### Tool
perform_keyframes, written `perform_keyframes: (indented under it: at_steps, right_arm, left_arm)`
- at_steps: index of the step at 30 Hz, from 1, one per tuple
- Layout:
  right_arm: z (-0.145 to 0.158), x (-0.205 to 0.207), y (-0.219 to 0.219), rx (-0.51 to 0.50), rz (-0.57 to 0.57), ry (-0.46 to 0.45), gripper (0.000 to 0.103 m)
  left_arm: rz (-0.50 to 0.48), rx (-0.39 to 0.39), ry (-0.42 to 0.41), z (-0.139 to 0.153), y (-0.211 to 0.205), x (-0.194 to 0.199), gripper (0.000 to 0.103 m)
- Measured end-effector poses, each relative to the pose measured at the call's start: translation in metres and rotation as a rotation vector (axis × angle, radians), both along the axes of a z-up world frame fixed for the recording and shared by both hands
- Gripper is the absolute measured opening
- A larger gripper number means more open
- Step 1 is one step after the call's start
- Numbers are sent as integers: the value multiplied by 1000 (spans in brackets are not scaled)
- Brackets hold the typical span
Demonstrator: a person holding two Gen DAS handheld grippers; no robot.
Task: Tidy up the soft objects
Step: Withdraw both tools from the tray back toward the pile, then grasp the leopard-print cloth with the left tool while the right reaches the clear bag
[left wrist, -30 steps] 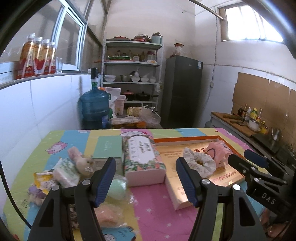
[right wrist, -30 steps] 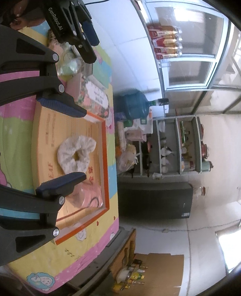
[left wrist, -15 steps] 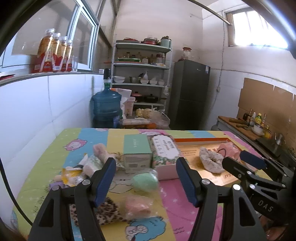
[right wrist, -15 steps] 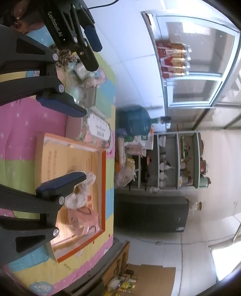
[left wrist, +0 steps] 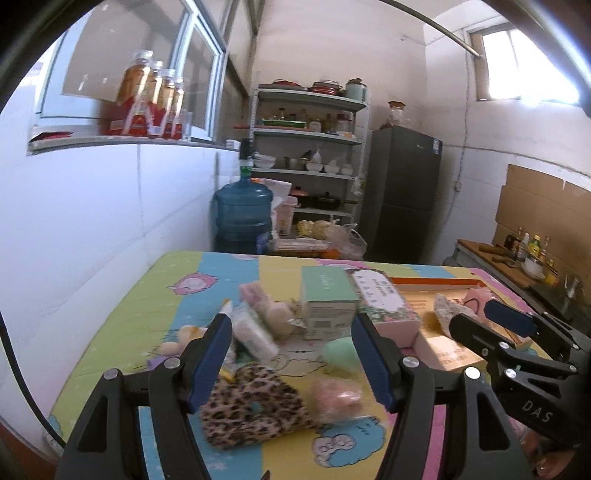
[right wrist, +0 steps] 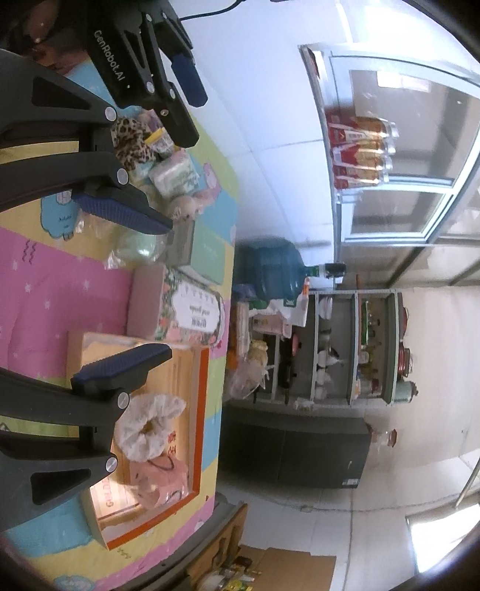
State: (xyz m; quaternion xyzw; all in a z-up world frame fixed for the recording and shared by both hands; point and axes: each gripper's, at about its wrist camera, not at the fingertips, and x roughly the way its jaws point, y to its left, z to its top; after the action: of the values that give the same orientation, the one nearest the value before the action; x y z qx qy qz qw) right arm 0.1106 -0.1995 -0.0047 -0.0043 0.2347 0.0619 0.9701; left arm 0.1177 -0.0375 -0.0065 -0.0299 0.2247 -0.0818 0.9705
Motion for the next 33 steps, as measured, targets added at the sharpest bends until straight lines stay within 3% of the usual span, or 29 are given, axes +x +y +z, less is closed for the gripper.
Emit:
perform_keyframes:
  at_steps: [15,19,33]
  right_arm:
    - [-29,7,42,9,94,67,64]
    - [-45,12,54,17,134,116,71]
    - [-72,32,67,20,153,191,71]
  left_arm:
    - [80,-20,11,-23,55,-12,67]
    - [80,-24,19,-32,63,-15,67]
    - [17,-35,98,-67,62,-7,67]
